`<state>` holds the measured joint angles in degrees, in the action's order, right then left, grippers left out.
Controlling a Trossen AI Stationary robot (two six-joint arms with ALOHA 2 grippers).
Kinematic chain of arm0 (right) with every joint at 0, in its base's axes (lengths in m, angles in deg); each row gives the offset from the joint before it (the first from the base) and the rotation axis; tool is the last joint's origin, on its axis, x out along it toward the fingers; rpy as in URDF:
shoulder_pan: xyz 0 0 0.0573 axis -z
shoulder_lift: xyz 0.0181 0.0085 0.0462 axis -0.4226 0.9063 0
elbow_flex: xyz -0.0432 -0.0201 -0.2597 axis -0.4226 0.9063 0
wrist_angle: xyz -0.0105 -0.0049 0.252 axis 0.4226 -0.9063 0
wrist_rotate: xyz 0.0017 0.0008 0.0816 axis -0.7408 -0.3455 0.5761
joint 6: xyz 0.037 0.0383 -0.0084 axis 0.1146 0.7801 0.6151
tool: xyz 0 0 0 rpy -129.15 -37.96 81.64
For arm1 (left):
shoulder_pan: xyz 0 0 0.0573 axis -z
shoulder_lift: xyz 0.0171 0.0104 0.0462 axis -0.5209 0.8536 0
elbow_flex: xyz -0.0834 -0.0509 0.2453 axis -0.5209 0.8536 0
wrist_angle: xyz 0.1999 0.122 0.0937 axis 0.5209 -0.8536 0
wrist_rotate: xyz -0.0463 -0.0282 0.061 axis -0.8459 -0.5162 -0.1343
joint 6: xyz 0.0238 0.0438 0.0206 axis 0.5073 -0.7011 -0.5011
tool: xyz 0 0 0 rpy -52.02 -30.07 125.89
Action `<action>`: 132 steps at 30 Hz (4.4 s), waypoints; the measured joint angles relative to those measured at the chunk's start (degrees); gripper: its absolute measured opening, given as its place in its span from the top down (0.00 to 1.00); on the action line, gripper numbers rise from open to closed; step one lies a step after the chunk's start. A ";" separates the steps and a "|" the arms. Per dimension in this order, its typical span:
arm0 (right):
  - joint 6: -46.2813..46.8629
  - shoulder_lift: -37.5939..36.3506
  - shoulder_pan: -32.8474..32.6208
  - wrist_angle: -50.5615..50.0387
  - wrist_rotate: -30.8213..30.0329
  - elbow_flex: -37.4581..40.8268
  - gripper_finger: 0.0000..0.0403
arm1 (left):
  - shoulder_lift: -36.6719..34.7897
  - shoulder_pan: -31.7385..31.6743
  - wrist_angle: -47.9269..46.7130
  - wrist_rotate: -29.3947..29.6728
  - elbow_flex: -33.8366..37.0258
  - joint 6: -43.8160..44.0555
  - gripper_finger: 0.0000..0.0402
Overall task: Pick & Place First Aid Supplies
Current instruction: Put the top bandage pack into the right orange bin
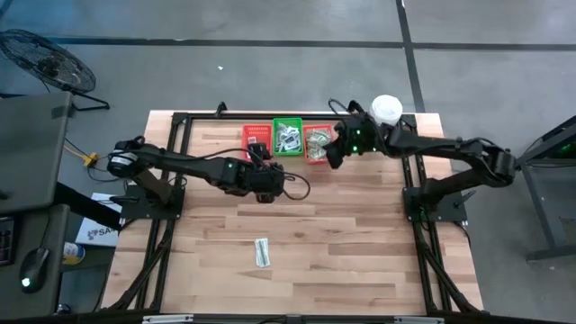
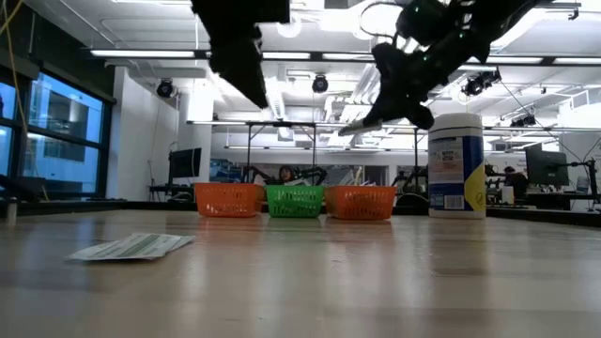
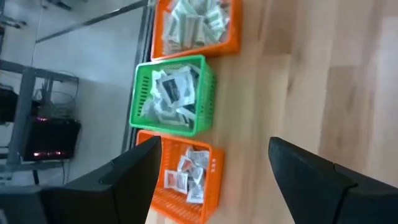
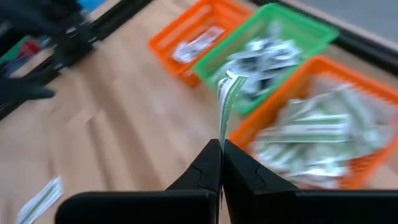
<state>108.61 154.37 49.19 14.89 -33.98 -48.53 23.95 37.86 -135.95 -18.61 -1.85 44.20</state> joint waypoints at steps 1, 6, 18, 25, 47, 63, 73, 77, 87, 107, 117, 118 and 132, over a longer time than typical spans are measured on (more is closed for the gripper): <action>-0.04 0.20 1.24 0.00 -0.04 0.00 1.00 | -0.12 -0.62 0.77 -0.20 0.70 -0.02 0.28; -1.44 4.41 5.89 1.14 0.97 0.00 1.00 | -0.28 -3.91 3.85 -3.22 4.19 -0.37 0.28; 2.20 17.63 8.72 10.02 5.49 -0.02 1.00 | -0.38 -11.63 7.49 -9.27 6.75 -2.47 0.28; 4.52 19.82 10.78 9.29 2.45 -0.02 1.00 | -0.38 -14.94 7.71 -13.11 6.75 -3.50 0.28; 3.86 19.17 11.93 9.86 10.03 -0.24 0.63 | -0.38 -16.97 7.55 -18.08 6.75 -4.35 0.28; -0.52 8.82 12.52 6.28 8.64 -0.24 0.55 | -1.37 -16.55 4.09 -24.26 6.73 -0.46 0.28; -2.82 2.70 12.21 3.15 9.34 -0.23 0.55 | -1.37 -12.44 1.74 -26.78 6.73 3.56 0.28; -3.56 0.96 10.53 1.96 9.46 -0.22 0.55 | -1.37 -9.89 0.98 -26.71 6.73 7.24 0.28; -6.67 -1.82 1.37 1.21 10.48 -0.22 0.55 | -1.37 -2.69 -0.64 -22.52 6.73 18.68 0.28; -12.26 2.65 -26.97 3.28 1.11 -0.11 0.55 | -0.94 10.91 -4.80 -19.20 6.72 40.76 0.28; -9.63 2.68 -28.88 3.21 -3.13 -0.11 0.55 | 3.34 17.86 3.62 -28.83 6.69 40.66 0.28; -9.59 2.68 -28.87 3.02 -3.07 -0.11 0.55 | 4.07 18.51 3.82 -29.12 6.69 40.05 0.28; -8.89 2.68 -28.86 2.99 -2.46 -0.11 0.55 | 14.66 21.02 5.08 -24.62 6.66 49.66 0.28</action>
<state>99.72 157.05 20.34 17.89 -36.44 -48.64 38.61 58.87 -130.87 -43.23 4.81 93.87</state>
